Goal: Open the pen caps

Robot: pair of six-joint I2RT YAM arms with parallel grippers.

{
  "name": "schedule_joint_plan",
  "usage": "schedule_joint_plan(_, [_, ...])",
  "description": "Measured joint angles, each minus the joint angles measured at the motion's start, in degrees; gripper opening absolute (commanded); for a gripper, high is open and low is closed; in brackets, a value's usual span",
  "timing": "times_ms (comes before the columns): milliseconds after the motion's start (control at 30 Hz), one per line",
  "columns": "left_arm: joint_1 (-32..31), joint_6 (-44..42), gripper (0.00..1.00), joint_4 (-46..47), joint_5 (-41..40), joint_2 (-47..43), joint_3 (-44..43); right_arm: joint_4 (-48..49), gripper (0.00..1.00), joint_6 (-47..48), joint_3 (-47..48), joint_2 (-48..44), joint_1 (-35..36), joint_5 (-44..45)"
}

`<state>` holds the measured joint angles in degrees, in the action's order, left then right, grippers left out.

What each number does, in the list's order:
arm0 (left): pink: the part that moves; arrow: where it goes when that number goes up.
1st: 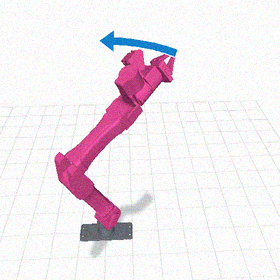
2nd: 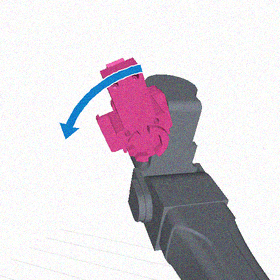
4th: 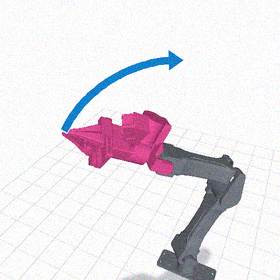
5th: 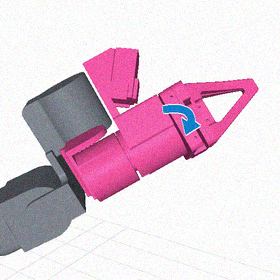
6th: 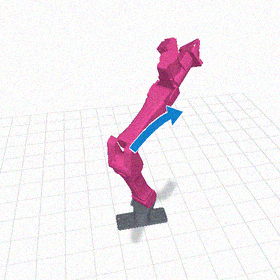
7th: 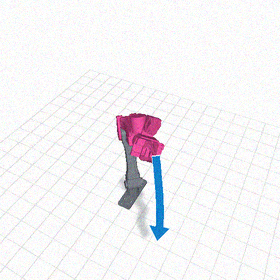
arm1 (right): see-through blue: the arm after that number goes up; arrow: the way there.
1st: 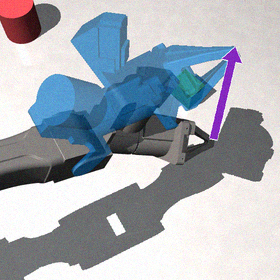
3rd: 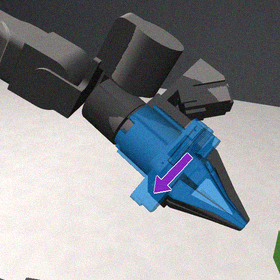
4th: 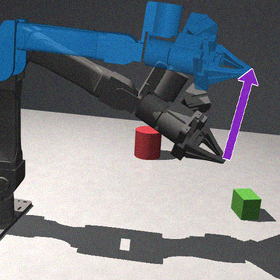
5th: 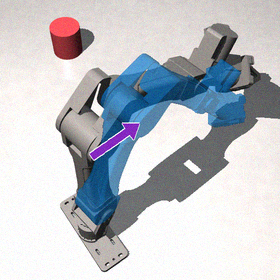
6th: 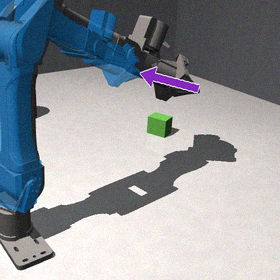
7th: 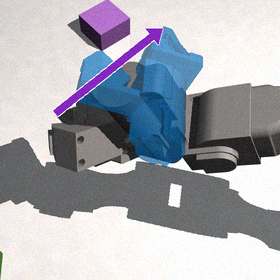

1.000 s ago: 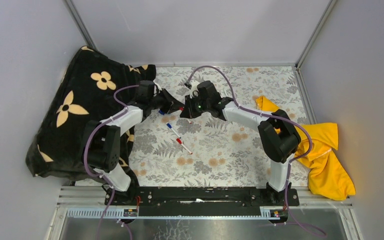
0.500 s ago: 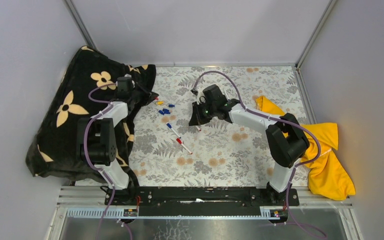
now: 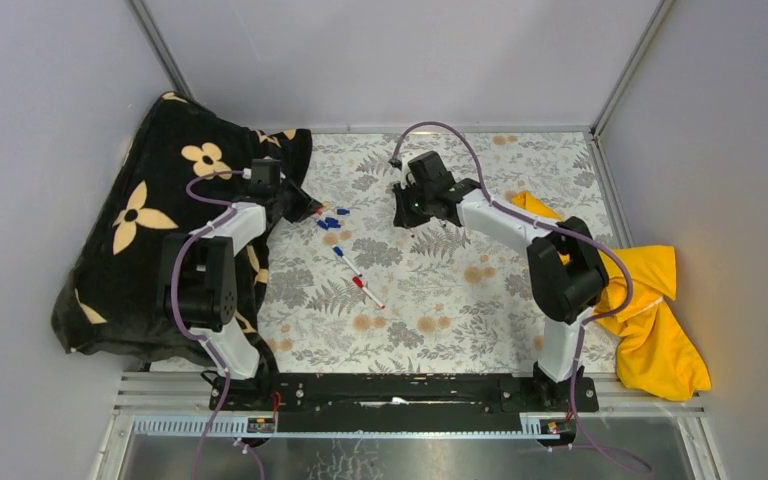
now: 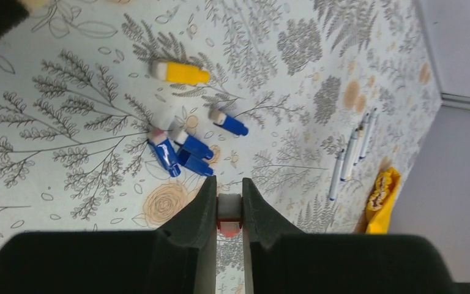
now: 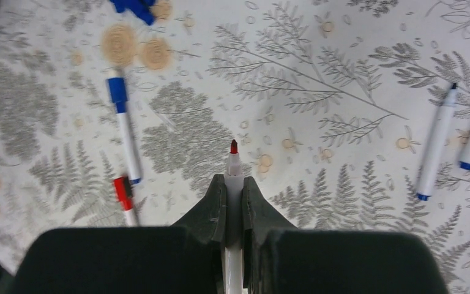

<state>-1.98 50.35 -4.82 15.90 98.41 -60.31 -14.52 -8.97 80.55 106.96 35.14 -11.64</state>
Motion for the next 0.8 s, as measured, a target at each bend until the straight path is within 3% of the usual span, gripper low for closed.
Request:
schedule_joint_plan(433, [-2.08,-0.74,0.21,-4.24,-5.68,3.54,0.00,-0.22,0.00,5.57,3.30,9.90,-3.02,10.01])
schedule_joint_plan(800, [-2.16,-0.15,0.40,-5.11,-6.97,5.03,0.00,0.20,0.03,9.14,6.49,13.66,-3.32,15.89])
